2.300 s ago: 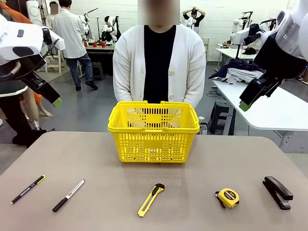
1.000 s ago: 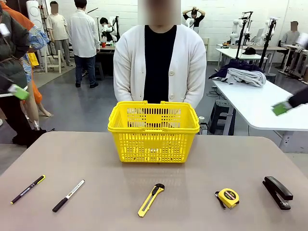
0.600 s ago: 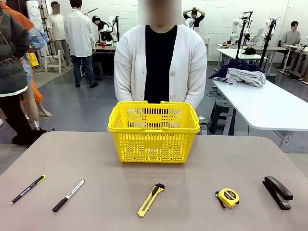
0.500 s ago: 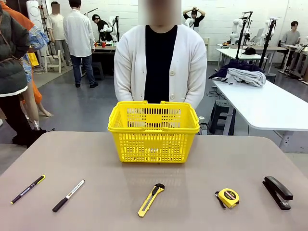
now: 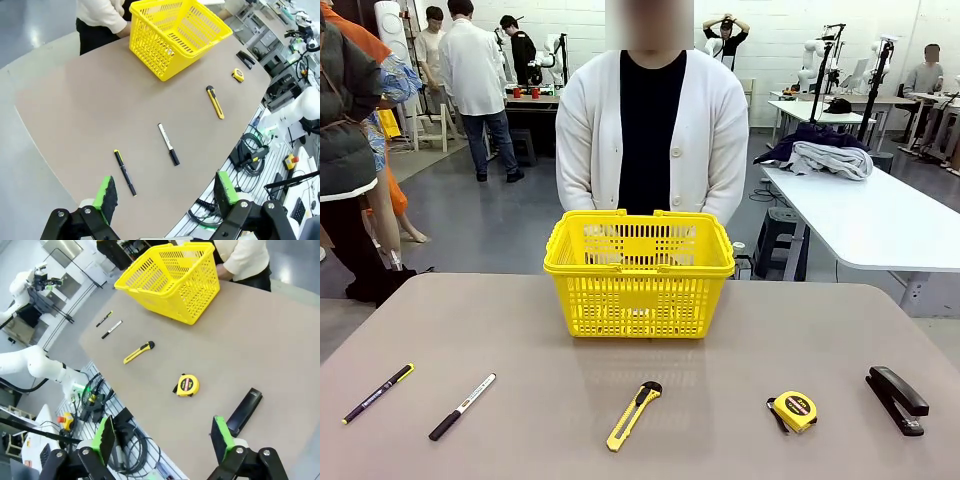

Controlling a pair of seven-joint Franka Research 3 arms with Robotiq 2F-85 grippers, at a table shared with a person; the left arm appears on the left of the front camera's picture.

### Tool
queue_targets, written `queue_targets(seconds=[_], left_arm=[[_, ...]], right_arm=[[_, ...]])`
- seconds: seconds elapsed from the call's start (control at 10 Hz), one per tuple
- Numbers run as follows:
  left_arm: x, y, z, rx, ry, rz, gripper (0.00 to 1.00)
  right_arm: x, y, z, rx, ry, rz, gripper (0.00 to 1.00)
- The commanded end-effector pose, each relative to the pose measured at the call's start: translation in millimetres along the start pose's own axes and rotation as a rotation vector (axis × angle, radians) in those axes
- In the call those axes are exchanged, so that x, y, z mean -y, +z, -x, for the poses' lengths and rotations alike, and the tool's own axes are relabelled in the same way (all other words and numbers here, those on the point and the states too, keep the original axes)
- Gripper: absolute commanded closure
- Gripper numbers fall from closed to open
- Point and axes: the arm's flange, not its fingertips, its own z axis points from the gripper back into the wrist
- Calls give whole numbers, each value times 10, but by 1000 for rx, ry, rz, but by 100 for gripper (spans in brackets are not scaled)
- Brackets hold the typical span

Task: Place the items the person wants into the basket.
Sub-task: Pick up the item the person points to and place it in the Market Basket.

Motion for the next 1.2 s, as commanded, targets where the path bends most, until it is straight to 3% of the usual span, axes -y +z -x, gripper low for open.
queue_targets(seconds=[0.0,1.1], left_arm=[[46,-28,125,21,-6,4,0],[1,6,115,2,22,-8,0]], right_arm=[[-59,18,-10,29,30,-4,0],[-60,63,-19,18,12,9,0]])
